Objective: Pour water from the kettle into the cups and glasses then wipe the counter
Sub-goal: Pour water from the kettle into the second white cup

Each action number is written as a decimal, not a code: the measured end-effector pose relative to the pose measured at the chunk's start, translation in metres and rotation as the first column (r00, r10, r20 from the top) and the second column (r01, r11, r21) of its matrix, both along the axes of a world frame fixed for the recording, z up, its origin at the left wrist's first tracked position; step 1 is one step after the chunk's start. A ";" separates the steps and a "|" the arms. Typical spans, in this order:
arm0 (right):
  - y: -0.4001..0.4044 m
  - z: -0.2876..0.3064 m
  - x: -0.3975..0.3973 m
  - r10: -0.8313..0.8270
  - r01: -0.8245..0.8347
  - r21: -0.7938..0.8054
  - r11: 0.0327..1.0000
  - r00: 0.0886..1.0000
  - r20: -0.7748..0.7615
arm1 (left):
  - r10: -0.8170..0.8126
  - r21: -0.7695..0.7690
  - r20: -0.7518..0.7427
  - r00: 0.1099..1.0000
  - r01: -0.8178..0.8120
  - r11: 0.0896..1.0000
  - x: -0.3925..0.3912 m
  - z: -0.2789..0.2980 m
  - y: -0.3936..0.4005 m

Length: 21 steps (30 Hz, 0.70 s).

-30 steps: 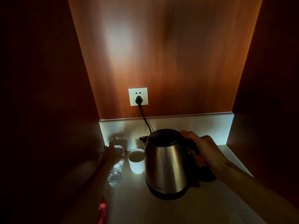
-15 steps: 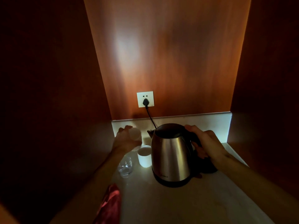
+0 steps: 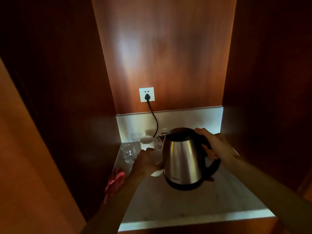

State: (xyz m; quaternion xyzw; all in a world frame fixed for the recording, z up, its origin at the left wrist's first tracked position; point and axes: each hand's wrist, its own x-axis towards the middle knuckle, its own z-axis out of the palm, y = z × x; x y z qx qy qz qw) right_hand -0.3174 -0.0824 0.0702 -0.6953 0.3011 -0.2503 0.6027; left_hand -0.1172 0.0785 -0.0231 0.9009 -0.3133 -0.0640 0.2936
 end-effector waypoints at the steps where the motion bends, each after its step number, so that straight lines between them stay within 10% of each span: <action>1: 0.002 -0.003 -0.005 0.000 0.000 0.003 1.000 1.000 -0.001 | -0.002 0.004 -0.018 1.000 0.002 1.000 -0.005 -0.008 0.002; 21: 0.013 -0.046 -0.059 -0.074 0.077 0.041 0.996 0.994 -0.078 | -0.079 -0.061 -0.101 0.992 0.073 0.995 -0.050 -0.067 0.014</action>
